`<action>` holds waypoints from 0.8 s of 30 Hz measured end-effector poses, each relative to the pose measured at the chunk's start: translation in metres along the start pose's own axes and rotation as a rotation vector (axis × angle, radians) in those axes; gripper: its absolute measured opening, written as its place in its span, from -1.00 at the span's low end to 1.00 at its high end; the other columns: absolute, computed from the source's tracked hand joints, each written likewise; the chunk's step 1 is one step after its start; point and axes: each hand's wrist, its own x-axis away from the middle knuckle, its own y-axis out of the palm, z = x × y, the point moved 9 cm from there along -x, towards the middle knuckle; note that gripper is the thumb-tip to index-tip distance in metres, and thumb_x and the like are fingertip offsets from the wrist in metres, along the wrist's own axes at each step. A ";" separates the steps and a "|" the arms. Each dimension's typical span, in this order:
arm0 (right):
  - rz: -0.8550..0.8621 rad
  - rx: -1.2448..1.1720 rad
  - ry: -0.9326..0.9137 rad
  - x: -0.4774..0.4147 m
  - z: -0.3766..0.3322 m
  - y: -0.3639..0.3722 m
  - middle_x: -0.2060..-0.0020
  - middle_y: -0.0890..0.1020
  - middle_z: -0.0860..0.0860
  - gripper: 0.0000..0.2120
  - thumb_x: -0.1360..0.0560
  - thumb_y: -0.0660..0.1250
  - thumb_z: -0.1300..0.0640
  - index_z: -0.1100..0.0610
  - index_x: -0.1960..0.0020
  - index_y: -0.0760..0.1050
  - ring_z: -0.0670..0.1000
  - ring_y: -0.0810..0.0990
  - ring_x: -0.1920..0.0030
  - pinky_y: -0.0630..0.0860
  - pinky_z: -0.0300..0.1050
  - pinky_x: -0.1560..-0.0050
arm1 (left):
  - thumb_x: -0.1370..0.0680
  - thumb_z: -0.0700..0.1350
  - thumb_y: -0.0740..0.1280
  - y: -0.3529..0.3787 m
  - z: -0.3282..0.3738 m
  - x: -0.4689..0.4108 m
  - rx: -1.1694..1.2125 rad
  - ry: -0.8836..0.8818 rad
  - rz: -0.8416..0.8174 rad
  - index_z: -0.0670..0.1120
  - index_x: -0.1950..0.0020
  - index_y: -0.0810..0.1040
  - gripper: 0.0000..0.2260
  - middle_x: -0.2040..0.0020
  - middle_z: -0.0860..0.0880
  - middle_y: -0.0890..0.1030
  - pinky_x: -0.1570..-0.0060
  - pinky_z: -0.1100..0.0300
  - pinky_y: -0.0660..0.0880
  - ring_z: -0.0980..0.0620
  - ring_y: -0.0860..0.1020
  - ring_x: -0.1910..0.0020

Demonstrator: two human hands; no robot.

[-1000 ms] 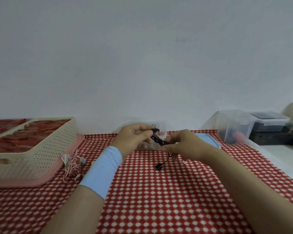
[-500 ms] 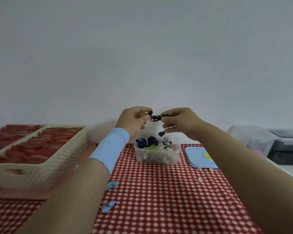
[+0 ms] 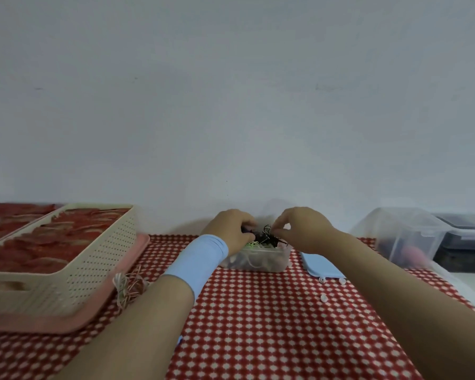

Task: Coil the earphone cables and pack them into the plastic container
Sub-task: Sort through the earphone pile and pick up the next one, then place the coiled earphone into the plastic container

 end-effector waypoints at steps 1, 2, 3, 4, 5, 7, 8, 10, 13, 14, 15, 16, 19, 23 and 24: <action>-0.054 0.048 -0.015 0.002 -0.003 0.006 -0.07 0.66 -0.17 -0.82 -0.61 0.31 -0.04 -0.12 -0.07 0.70 -0.05 0.59 -0.08 0.54 -0.07 -0.10 | -0.54 -0.11 0.38 0.002 0.000 0.002 -0.005 0.000 -0.015 0.09 -0.20 0.63 -0.75 -0.13 0.13 0.64 -0.16 0.25 0.46 0.16 0.55 -0.01; -0.104 0.087 -0.018 0.005 -0.004 0.013 -0.07 0.67 -0.16 -0.80 -0.62 0.29 -0.03 -0.13 -0.07 0.70 -0.05 0.60 -0.08 0.56 -0.06 -0.11 | -0.56 -0.11 0.36 0.004 0.000 0.005 -0.010 -0.001 -0.032 0.11 -0.19 0.64 -0.76 -0.14 0.13 0.65 -0.20 0.21 0.48 0.16 0.57 -0.05; -0.134 0.112 -0.011 0.007 -0.004 0.017 -0.07 0.69 -0.15 -0.79 -0.62 0.28 -0.02 -0.13 -0.06 0.70 -0.03 0.62 -0.07 0.57 -0.04 -0.11 | -0.57 -0.11 0.33 0.004 0.000 0.008 -0.010 0.000 -0.040 0.12 -0.18 0.64 -0.76 -0.15 0.13 0.65 -0.23 0.18 0.48 0.16 0.58 -0.08; -0.132 0.129 -0.004 0.008 -0.005 0.017 -0.06 0.71 -0.12 -0.78 -0.61 0.27 0.01 -0.11 -0.04 0.71 -0.01 0.63 -0.05 0.59 -0.01 -0.11 | -0.58 -0.12 0.32 0.001 0.000 0.011 -0.009 0.004 -0.037 0.13 -0.19 0.64 -0.75 -0.15 0.12 0.65 -0.23 0.16 0.49 0.15 0.58 -0.09; -0.102 0.152 0.004 0.008 -0.006 0.013 -0.04 0.72 -0.10 -0.77 -0.61 0.26 0.04 -0.09 -0.03 0.71 0.01 0.65 -0.03 0.61 0.01 -0.09 | -0.58 -0.12 0.31 -0.005 0.000 0.015 -0.007 0.014 -0.020 0.13 -0.20 0.63 -0.75 -0.14 0.12 0.65 -0.22 0.16 0.49 0.14 0.58 -0.09; 0.018 0.223 0.001 0.010 -0.014 -0.004 -0.01 0.72 -0.07 -0.75 -0.60 0.24 0.08 -0.07 -0.04 0.71 0.03 0.65 -0.01 0.61 0.02 -0.05 | -0.59 -0.11 0.31 -0.023 -0.001 0.025 -0.002 0.037 0.034 0.10 -0.22 0.62 -0.75 -0.15 0.13 0.63 -0.20 0.22 0.45 0.16 0.55 -0.09; 0.078 0.244 -0.012 0.012 -0.022 -0.013 -0.01 0.72 -0.08 -0.74 -0.61 0.23 0.08 -0.06 -0.06 0.70 0.03 0.64 -0.01 0.61 0.01 -0.04 | -0.59 -0.10 0.31 -0.034 -0.003 0.032 0.006 0.037 0.062 0.08 -0.22 0.63 -0.77 -0.16 0.14 0.62 -0.18 0.25 0.41 0.18 0.53 -0.09; 0.120 0.181 -0.056 0.015 -0.043 -0.021 0.00 0.72 -0.08 -0.74 -0.62 0.22 0.09 -0.03 -0.06 0.69 0.02 0.64 0.00 0.61 0.02 -0.04 | -0.60 -0.09 0.31 -0.052 -0.015 0.045 0.012 0.009 0.095 0.08 -0.18 0.64 -0.79 -0.16 0.14 0.62 -0.17 0.26 0.40 0.18 0.53 -0.08; -0.003 0.024 -0.160 0.025 -0.092 -0.010 0.01 0.72 -0.09 -0.77 -0.62 0.26 0.08 -0.01 -0.04 0.71 -0.02 0.64 0.03 0.62 0.01 -0.06 | -0.61 -0.11 0.29 -0.065 -0.043 0.070 -0.054 -0.099 0.037 0.10 -0.16 0.66 -0.79 -0.20 0.13 0.62 -0.21 0.24 0.40 0.13 0.55 -0.13; -0.049 -0.003 -0.204 0.029 -0.109 -0.003 0.00 0.71 -0.11 -0.78 -0.62 0.28 0.07 -0.04 -0.04 0.71 -0.04 0.63 0.03 0.62 -0.01 -0.07 | -0.61 -0.14 0.29 -0.067 -0.054 0.078 -0.074 -0.137 0.019 0.10 -0.16 0.66 -0.77 -0.22 0.11 0.61 -0.24 0.23 0.39 0.11 0.55 -0.16; -0.086 -0.026 -0.245 0.034 -0.125 0.003 -0.02 0.71 -0.13 -0.80 -0.61 0.30 0.07 -0.06 -0.03 0.71 -0.06 0.63 0.02 0.61 -0.04 -0.09 | -0.61 -0.16 0.28 -0.071 -0.063 0.086 -0.091 -0.169 0.015 0.09 -0.16 0.66 -0.76 -0.24 0.10 0.60 -0.26 0.22 0.38 0.09 0.54 -0.19; -0.121 -0.057 -0.273 0.037 -0.140 0.012 -0.05 0.71 -0.15 -0.80 -0.60 0.31 0.08 -0.08 -0.06 0.72 -0.08 0.63 -0.01 0.60 -0.05 -0.12 | -0.61 -0.18 0.27 -0.076 -0.073 0.096 -0.113 -0.197 0.020 0.09 -0.16 0.65 -0.75 -0.26 0.10 0.59 -0.26 0.23 0.37 0.09 0.54 -0.22; -0.237 -0.101 -0.305 0.042 -0.172 0.041 -0.15 0.70 -0.11 -0.77 -0.60 0.32 0.13 -0.04 -0.15 0.70 -0.07 0.64 -0.11 0.57 -0.06 -0.24 | -0.60 -0.20 0.28 -0.087 -0.098 0.120 -0.188 -0.256 0.044 0.08 -0.19 0.64 -0.73 -0.33 0.08 0.55 -0.28 0.24 0.35 0.08 0.52 -0.26; -0.285 -0.097 -0.312 0.036 -0.205 0.077 -0.15 0.71 -0.04 -0.76 -0.59 0.32 0.15 0.00 -0.17 0.69 -0.01 0.65 -0.14 0.56 0.00 -0.27 | -0.58 -0.13 0.33 -0.090 -0.127 0.143 -0.251 -0.346 0.013 0.13 -0.25 0.59 -0.72 -0.42 0.06 0.48 -0.34 0.16 0.38 0.05 0.50 -0.30; -0.283 -0.105 -0.306 0.033 -0.210 0.084 -0.15 0.71 -0.01 -0.76 -0.59 0.32 0.14 0.02 -0.19 0.69 0.01 0.65 -0.14 0.56 0.02 -0.27 | -0.58 -0.09 0.35 -0.089 -0.130 0.146 -0.268 -0.358 -0.004 0.13 -0.30 0.56 -0.70 -0.42 0.06 0.48 -0.35 0.13 0.38 0.04 0.49 -0.32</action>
